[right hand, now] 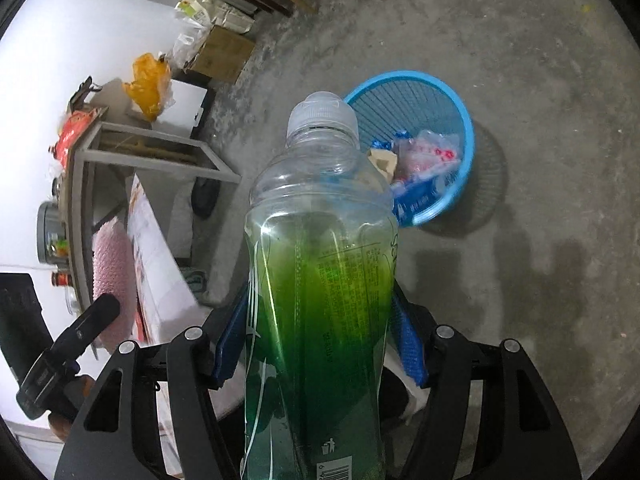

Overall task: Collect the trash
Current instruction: 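Open both tools to drop the scrubber and bottle into the wastebasket, then grasp the red snack bag with the left tool while the right tool grasps the clear bag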

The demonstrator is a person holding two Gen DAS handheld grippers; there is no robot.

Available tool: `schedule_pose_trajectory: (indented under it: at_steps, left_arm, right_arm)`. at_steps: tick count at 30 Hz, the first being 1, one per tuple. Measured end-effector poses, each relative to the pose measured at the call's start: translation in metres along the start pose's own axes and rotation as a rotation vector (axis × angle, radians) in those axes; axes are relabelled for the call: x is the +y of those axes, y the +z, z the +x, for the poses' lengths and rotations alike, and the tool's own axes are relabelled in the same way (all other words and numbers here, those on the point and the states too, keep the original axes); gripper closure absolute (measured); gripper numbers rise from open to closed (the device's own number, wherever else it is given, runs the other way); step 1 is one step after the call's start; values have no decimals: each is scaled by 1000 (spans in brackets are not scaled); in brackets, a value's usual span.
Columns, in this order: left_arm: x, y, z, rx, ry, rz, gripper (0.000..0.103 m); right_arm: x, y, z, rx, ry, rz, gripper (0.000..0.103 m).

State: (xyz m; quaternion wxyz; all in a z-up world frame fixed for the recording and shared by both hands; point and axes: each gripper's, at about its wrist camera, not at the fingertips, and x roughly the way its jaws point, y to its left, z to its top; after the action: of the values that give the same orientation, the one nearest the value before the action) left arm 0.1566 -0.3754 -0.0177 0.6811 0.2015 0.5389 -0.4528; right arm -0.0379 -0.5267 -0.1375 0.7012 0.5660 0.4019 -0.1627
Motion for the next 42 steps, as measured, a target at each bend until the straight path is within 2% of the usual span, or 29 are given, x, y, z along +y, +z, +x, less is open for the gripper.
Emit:
schedule_pose_trajectory:
  at_steps: [2,4,7,10,18,22,25,27,30,32,34,38,40,42]
  left_arm:
    - [-16,27,10,-20,-33,27,20]
    - [-27,44,14,-45,-27,39,16]
    - [-31,53,13,-89,-14,17,16]
    - [-21,37,7,-95,-49,-14,16]
    - [19,-3,-21,-132,-50,-78,16]
    - [39,-38,-54,-188,-43,-118,16]
    - [56,-71,-79,-227,-31,-140,16]
    - [71,-93,-94,-248,-18,-152,16]
    - [96,-130,-116,-287,48,-193,16]
    - [117,-158,-129,-322,107,-242,16]
    - [138,-180,-137,-340,134,-306,16]
    - [179,-214,-146,-364,181,-440,16]
    - [195,-226,-151,-383,207,-487,17]
    - [210,-234,-155,-404,202,-535,24]
  right_arm:
    - [2,29,13,4,16,15,40]
    - [-4,49,24,-2,27,44,36]
    - [-21,66,30,-11,-1,104,35]
    - [-27,59,32,-15,19,104,35]
    - [-50,24,32,21,-4,113,35]
    - [-51,9,25,13,1,115,35]
    - [-38,-2,14,-7,-2,71,35]
    - [-24,-7,6,-23,-3,25,35]
    - [8,-12,-5,-39,23,-62,34]
    - [36,-14,-9,-50,40,-133,31]
    - [71,-19,-9,-47,67,-215,30]
    - [144,-37,13,20,138,-371,29]
    - [189,-51,36,86,169,-459,28]
    - [225,-64,58,139,184,-518,28]
